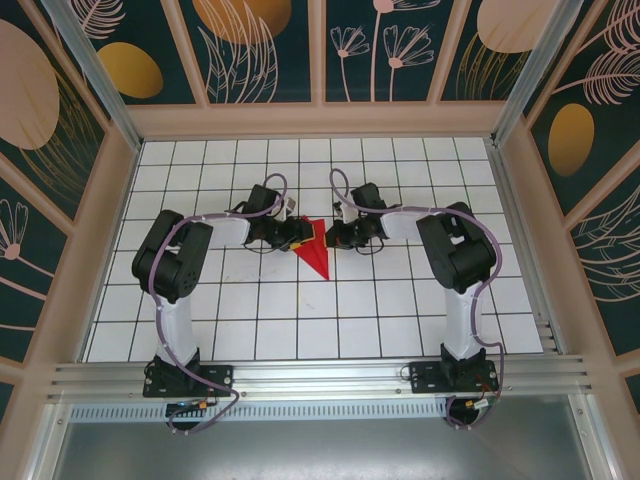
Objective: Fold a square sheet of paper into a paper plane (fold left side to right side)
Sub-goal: Fourth fold the wing at the center of the table.
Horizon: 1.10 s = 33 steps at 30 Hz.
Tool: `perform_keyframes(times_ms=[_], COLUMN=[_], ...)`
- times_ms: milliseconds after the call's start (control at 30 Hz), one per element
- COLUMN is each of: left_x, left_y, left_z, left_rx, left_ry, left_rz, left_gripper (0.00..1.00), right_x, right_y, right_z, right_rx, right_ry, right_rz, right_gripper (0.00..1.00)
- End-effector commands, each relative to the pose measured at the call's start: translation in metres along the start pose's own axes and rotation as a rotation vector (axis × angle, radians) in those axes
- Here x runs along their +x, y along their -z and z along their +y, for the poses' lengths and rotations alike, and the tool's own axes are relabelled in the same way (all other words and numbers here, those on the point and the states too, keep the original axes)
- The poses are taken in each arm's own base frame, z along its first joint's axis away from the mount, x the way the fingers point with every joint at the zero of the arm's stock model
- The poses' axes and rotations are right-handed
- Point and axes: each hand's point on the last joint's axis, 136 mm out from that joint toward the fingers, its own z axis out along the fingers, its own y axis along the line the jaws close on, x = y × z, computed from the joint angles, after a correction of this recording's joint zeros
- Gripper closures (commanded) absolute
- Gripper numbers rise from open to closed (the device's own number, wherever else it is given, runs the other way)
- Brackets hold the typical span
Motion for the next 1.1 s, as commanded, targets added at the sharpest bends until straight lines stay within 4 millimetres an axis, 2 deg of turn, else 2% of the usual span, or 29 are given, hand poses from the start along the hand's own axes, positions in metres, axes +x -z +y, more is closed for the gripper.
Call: perform_keyframes(times_ms=[0, 167, 267, 367, 733, 933, 1067], left_x=[-0.006, -0.017, -0.018, -0.017, -0.027, -0.024, -0.022], left_y=[0.015, 0.036, 0.036, 0.026, -0.003, -0.013, -0.015], left_z=[-0.009, -0.04, -0.047, -0.045, -0.043, -0.033, -0.018], left_rx=[-0.04, -0.008, 0.015, 0.033, 0.092, 0.086, 0.029], left_ry=[-0.04, -0.085, -0.09, -0.076, -0.037, -0.022, -0.017], left_rz=[-0.025, -0.058, -0.048, -0.016, 0.032, 0.053, 0.05], left_gripper=[0.53, 0.51, 0.54, 0.59, 0.59, 0.59, 0.59], right_x=[0.022, 0.024, 0.023, 0.021, 0.025, 0.026, 0.025], right_y=[-0.013, -0.015, -0.016, -0.016, -0.019, -0.02, -0.019], right_z=[-0.033, -0.038, -0.037, -0.036, -0.035, -0.034, -0.036], right_rx=[0.122, 0.143, 0.141, 0.14, 0.144, 0.15, 0.167], right_ry=[-0.045, -0.061, -0.06, -0.06, -0.053, -0.05, -0.049], right_rz=[0.068, 0.079, 0.076, 0.072, 0.086, 0.088, 0.089], right_gripper=[0.99, 0.99, 0.99, 0.99, 0.99, 0.99, 0.99])
